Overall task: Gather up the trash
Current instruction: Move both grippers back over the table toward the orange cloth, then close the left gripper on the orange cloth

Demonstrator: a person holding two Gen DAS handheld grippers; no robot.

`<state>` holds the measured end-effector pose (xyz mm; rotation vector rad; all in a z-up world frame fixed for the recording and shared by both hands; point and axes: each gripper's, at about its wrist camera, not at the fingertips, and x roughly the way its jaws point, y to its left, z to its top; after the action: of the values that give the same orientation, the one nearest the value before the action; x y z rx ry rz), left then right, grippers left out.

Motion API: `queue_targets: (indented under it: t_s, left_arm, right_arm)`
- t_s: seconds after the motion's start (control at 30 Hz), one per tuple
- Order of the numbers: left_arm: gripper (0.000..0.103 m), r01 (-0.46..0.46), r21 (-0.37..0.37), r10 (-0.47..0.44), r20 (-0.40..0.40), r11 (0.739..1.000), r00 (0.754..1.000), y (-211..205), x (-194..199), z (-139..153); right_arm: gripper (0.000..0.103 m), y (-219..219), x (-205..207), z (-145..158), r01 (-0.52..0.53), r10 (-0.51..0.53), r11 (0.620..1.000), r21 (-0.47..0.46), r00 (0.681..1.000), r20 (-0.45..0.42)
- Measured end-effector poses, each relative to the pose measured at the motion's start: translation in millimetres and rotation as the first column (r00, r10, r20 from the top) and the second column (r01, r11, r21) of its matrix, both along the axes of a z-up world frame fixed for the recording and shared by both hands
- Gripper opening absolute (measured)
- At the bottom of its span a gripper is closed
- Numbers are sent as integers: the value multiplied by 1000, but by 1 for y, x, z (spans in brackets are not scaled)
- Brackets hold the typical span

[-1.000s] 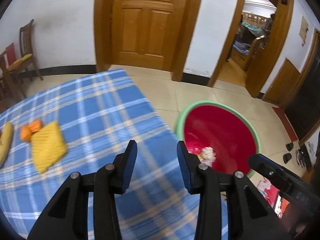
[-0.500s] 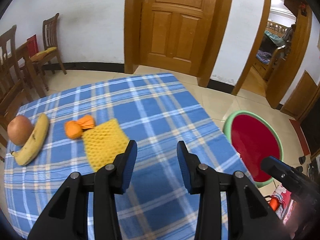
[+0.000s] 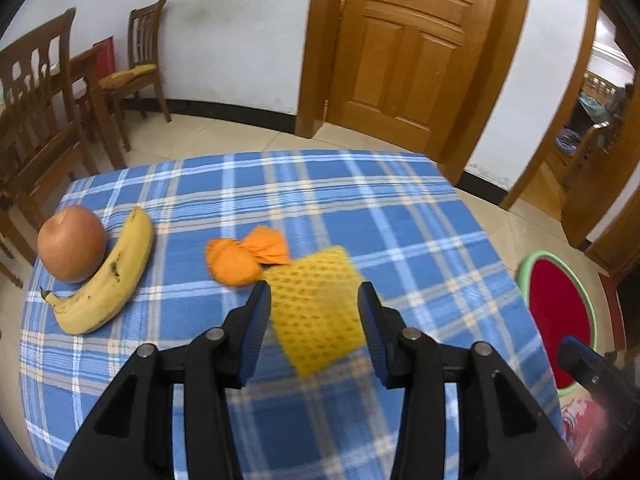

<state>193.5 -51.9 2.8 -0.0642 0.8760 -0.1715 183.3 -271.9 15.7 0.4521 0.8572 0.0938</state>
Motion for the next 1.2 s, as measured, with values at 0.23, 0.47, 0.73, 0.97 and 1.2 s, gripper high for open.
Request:
queue_targets:
  t_s: [0.23, 0.47, 0.73, 0.97, 1.2]
  left_arm:
    - [58, -57, 8, 58, -44, 998, 997, 17, 29, -23]
    - [62, -58, 24, 59, -65, 998, 996, 15, 54, -37]
    - [62, -81, -13, 80, -80, 997, 994, 16, 70, -47]
    - [31, -73, -65, 69, -67, 995, 995, 20, 65, -47]
    - [7, -35, -85, 32, -43, 996, 999, 20, 52, -39]
  right_arm:
    - [55, 10, 12, -9, -20, 20, 1000, -6, 1000, -23]
    - [58, 21, 27, -16, -42, 41, 999, -10, 998, -39]
    - [58, 28, 36, -23, -65, 64, 998, -11, 996, -59]
    - [58, 30, 38, -25, -67, 66, 998, -10, 996, -66]
    - [58, 32, 37, -24, -72, 72, 997, -9, 996, -62]
